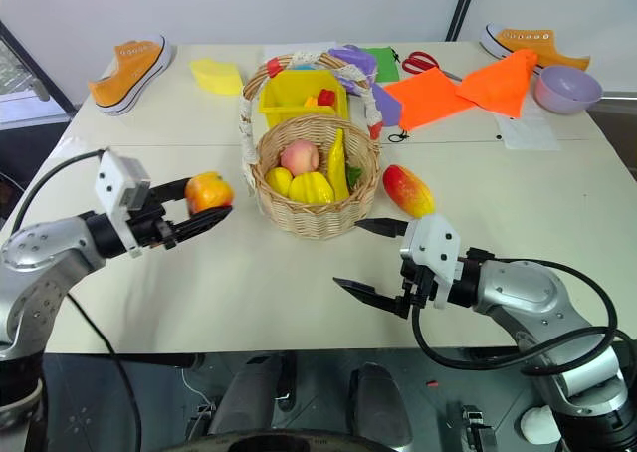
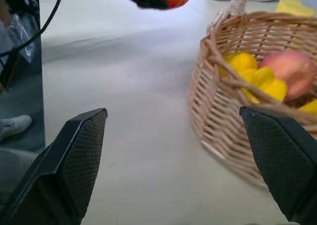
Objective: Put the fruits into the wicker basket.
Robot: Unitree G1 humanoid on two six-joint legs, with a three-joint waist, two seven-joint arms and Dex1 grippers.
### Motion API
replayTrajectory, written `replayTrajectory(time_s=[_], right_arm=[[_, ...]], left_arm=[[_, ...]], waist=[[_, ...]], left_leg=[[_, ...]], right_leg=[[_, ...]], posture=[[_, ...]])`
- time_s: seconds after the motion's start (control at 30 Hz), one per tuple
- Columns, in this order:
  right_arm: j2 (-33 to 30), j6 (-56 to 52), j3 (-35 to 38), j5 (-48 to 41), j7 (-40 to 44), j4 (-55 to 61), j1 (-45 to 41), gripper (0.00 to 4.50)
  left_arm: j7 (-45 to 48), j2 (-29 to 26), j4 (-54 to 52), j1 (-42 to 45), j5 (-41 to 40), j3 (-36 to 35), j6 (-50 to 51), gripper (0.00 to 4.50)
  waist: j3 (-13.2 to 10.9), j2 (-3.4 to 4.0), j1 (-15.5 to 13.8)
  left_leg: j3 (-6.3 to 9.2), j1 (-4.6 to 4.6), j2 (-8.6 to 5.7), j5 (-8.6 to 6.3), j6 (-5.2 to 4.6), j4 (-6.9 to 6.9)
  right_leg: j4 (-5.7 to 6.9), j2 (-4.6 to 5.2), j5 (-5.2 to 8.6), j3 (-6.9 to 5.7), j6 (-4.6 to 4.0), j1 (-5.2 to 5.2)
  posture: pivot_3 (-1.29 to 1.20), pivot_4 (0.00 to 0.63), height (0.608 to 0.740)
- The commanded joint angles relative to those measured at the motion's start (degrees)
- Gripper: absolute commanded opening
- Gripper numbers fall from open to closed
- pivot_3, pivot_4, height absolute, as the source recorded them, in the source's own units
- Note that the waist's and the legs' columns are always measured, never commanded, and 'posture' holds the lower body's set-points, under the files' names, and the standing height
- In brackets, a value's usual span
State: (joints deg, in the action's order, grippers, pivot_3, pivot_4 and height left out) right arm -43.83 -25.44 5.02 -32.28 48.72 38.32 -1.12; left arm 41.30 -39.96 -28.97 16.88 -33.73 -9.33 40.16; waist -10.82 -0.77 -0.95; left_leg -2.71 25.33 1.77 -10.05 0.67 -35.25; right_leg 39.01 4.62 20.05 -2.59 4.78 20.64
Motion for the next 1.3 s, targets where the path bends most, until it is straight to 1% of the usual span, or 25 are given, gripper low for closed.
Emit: replayTrajectory(time_s=[0.03,0.1,0.13,0.2,0.23,0.3,0.37,0.43,0.5,0.6,0.67,0.7,0.77,0.87,1.0,1.1,1.23,1.27,1.3], right_arm=[[-0.4,0.6,1.4,-0.4,0.0,0.3,-1.7,4.50],[-0.2,0.3,1.3,-0.3,-0.3,0.4,-1.8,4.50],[-0.2,0.2,1.2,0.1,-0.7,0.4,-1.4,4.50],[-0.2,-0.1,1.4,0.5,-1.4,0.4,-0.9,4.50],[-0.1,-0.8,1.7,0.5,-2.1,0.2,-0.6,4.50],[-0.1,-2.0,2.6,1.1,-3.9,-0.9,-0.2,4.50],[0.2,-2.5,3.6,1.5,-5.4,-2.3,-0.4,4.50],[1.5,-3.3,5.2,0.5,-7.3,-4.2,-1.4,4.50],[2.3,-3.4,6.2,0.9,-8.9,-6.6,-2.6,4.50],[2.5,-2.6,5.0,6.0,-11.5,-13.8,-6.0,4.50],[2.4,-1.9,3.1,9.7,-12.8,-21.0,-9.5,4.50],[3.0,-1.5,2.3,10.7,-13.0,-25.3,-12.0,4.50],[3.9,-0.6,1.6,11.7,-12.8,-30.0,-14.9,4.50],[4.8,0.0,-0.9,13.2,-10.1,-37.0,-19.7,4.50],[7.2,0.0,-2.2,14.2,-9.1,-44.9,-25.4,4.50],[8.8,-0.3,-2.9,14.4,-8.0,-48.7,-27.8,4.50],[9.8,0.3,-3.4,15.7,-8.0,-51.5,-28.9,4.50],[9.9,0.2,-3.2,15.6,-7.8,-51.4,-28.8,3.96],[9.9,0.3,-3.1,15.6,-7.6,-51.0,-28.6,3.66]], left_arm=[[-7.1,4.6,-1.3,9.6,3.1,7.9,3.3,3.18],[-11.9,9.4,1.9,15.6,7.6,14.1,4.4,3.18],[-12.7,11.1,2.9,17.2,9.6,17.4,4.4,3.18],[-12.7,12.5,3.9,18.2,12.1,21.0,3.6,3.18],[-13.3,13.6,5.0,18.5,12.6,21.6,3.9,3.18],[-13.7,15.0,6.1,18.9,12.6,21.5,4.2,3.75],[-13.8,15.6,6.0,18.9,12.7,20.7,4.0,4.44],[-13.8,16.1,5.6,18.9,11.4,18.5,4.1,4.44],[-12.1,15.7,4.7,18.1,9.7,16.2,2.7,4.44],[-8.1,15.2,3.3,14.5,5.0,11.3,0.1,4.44],[-2.7,12.8,1.2,11.6,0.9,8.9,-0.2,4.44],[1.4,10.2,-0.4,9.3,0.0,9.0,-1.4,4.44],[5.6,7.2,-2.0,6.8,-0.5,9.4,-2.9,4.44],[6.7,5.2,-3.4,5.0,-4.2,8.8,-0.2,4.44],[5.2,5.0,-4.2,4.2,-5.1,9.1,0.6,4.44],[4.3,4.8,-4.7,3.7,-4.8,9.7,0.9,4.44],[3.6,4.5,-5.1,3.3,-4.5,10.2,0.9,4.44],[3.5,4.4,-5.2,3.2,-4.5,10.3,1.0,4.50],[3.4,4.3,-5.3,3.0,-4.5,10.2,1.0,4.50]], waist=[[0.0,-0.05,0.1],[0.0,-0.08,0.2],[0.0,-0.08,0.3],[0.0,-0.08,0.5],[0.0,-0.08,0.7],[0.0,-0.09,0.7],[0.0,-0.08,0.8],[0.0,-0.09,0.7],[0.0,-0.09,0.6],[0.0,-0.08,0.6],[0.0,-0.07,0.7],[0.0,-0.08,1.0],[0.0,-0.03,1.3],[0.0,-0.03,1.4],[0.0,-0.04,1.6],[0.0,-0.04,1.6],[0.0,-0.04,1.5],[0.0,-0.04,1.6],[0.0,-0.03,1.6]], left_leg=[[0.00,0.00,-0.01,0.00,-0.01,-0.04],[-0.03,-0.01,-0.05,-0.02,-0.07,-0.07],[-0.02,0.00,-0.06,-0.02,-0.08,-0.08],[-0.03,-0.01,-0.04,-0.02,-0.08,-0.07],[-0.06,-0.02,-0.01,-0.02,-0.08,-0.05],[-0.06,-0.03,0.04,-0.01,-0.07,-0.02],[-0.06,-0.03,0.08,0.00,-0.06,-0.02],[-0.08,-0.03,0.06,0.00,-0.06,-0.04],[-0.10,-0.03,0.03,-0.01,-0.06,-0.06],[-0.11,-0.03,0.03,-0.01,-0.06,-0.06],[-0.15,-0.05,0.04,0.00,-0.05,-0.05],[-0.14,-0.06,0.04,0.00,-0.04,-0.04],[-0.17,-0.07,0.04,0.02,-0.02,-0.02],[-0.19,-0.07,0.03,0.02,-0.02,-0.02],[-0.18,-0.06,0.02,0.01,-0.04,-0.04],[-0.17,-0.06,0.03,0.01,-0.04,-0.04],[-0.18,-0.06,0.03,0.01,-0.04,-0.03],[-0.18,-0.06,0.02,0.01,-0.04,-0.03],[-0.18,-0.06,0.02,0.01,-0.04,-0.03]], right_leg=[[0.00,-0.02,-0.01,-0.01,0.01,-0.04],[-0.02,-0.05,-0.05,0.03,0.11,-0.09],[-0.02,-0.10,-0.06,0.03,0.14,-0.07],[-0.02,-0.17,-0.06,0.05,0.17,-0.05],[-0.01,-0.20,-0.06,0.09,0.17,-0.02],[0.02,-0.26,-0.06,0.12,0.16,0.02],[0.05,-0.30,-0.06,0.13,0.15,0.05],[0.06,-0.28,-0.06,0.17,0.15,0.04],[0.05,-0.22,-0.06,0.17,0.16,0.03],[0.05,-0.21,-0.06,0.17,0.16,0.03],[0.05,-0.21,-0.06,0.18,0.15,0.03],[0.05,-0.21,-0.06,0.18,0.15,0.03],[0.06,-0.21,-0.06,0.19,0.14,0.04],[0.06,-0.20,-0.06,0.19,0.14,0.03],[0.06,-0.19,-0.06,0.19,0.15,0.02],[0.07,-0.21,-0.06,0.19,0.15,0.03],[0.07,-0.20,-0.06,0.19,0.15,0.03],[0.07,-0.20,-0.06,0.19,0.15,0.03],[0.07,-0.19,-0.06,0.19,0.15,0.03]], posture=[[0.00,0.150,0.729],[0.00,0.150,0.729],[0.00,0.150,0.729],[0.00,0.150,0.729],[0.00,0.150,0.729],[0.00,0.150,0.729],[0.00,0.150,0.729],[0.00,0.150,0.729],[0.00,0.150,0.729],[0.00,0.150,0.729],[0.00,0.150,0.729],[0.00,0.150,0.729],[0.00,0.150,0.729],[0.00,0.150,0.729],[0.00,0.150,0.729],[0.00,0.150,0.729],[0.00,0.150,0.729],[0.00,0.150,0.729],[0.00,0.150,0.729]])
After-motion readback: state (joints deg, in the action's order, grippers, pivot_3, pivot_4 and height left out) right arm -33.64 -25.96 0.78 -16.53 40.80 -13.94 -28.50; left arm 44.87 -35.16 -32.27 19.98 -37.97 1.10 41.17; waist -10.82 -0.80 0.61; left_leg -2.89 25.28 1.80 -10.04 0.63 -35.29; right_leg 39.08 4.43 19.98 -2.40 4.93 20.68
